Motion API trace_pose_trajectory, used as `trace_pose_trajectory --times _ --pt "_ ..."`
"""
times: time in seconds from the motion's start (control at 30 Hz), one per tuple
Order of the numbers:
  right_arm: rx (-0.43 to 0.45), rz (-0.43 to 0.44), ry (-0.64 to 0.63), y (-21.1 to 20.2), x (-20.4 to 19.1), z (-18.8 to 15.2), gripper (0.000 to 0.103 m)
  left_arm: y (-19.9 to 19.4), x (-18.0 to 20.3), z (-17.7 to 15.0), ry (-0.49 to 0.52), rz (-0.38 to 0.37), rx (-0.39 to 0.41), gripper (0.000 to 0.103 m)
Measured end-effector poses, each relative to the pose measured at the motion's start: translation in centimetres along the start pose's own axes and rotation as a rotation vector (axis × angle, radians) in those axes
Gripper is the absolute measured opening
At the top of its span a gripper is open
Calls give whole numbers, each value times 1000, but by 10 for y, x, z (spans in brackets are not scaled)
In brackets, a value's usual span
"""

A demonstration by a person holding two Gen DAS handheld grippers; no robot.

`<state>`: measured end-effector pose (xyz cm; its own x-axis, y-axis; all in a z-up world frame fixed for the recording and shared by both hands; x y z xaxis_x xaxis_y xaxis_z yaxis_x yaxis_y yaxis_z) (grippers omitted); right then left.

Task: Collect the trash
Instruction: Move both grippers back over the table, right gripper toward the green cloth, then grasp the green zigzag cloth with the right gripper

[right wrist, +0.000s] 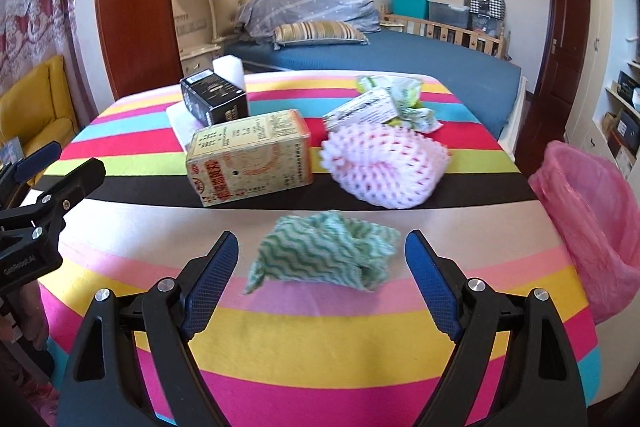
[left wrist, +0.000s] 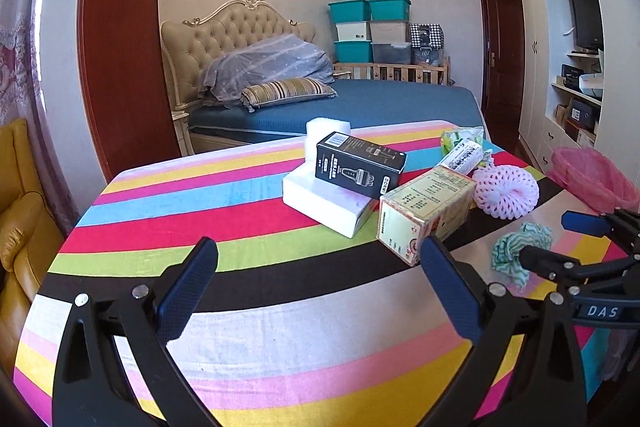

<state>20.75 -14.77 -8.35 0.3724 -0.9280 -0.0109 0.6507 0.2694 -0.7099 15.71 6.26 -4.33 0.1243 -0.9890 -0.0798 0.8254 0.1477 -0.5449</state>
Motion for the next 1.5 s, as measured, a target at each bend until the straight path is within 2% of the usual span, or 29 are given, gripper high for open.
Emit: trace_pose_trajectory --times 0.3,0.47,0.53,0.73,1.2,1.5 --pt "-91 -56 -35 28 -11 -2 80 -1 1 -2 -11 -26 -4 98" --pt "-119 -43 -4 34 -3 -4 69 -1 5 -2 0 -31 -6 98" --pt "-126 -39 -1 34 -2 -5 55 -1 8 -3 5 -33 -9 98" --pt "-86 -32 -6 25 3 -8 37 0 15 -4 26 -31 -15 98" --pt "28 -8 43 -12 30 -18 34 6 34 -7 81 -30 -57 98" --pt "81 19 38 -25 37 -23 34 30 41 -2 108 -93 -138 98"
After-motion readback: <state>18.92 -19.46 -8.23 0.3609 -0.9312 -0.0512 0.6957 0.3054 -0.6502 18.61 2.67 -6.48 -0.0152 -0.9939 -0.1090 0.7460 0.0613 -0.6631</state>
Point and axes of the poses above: each gripper's, at about its wrist camera, not at the fingertips, and y roughly the way its jaws point, x to its right, z to its top, the point moved 6 cm from there along y, roughly the way its jaws point, and after that the axes turned 7 degrees about -x, right-handed, at the moved point
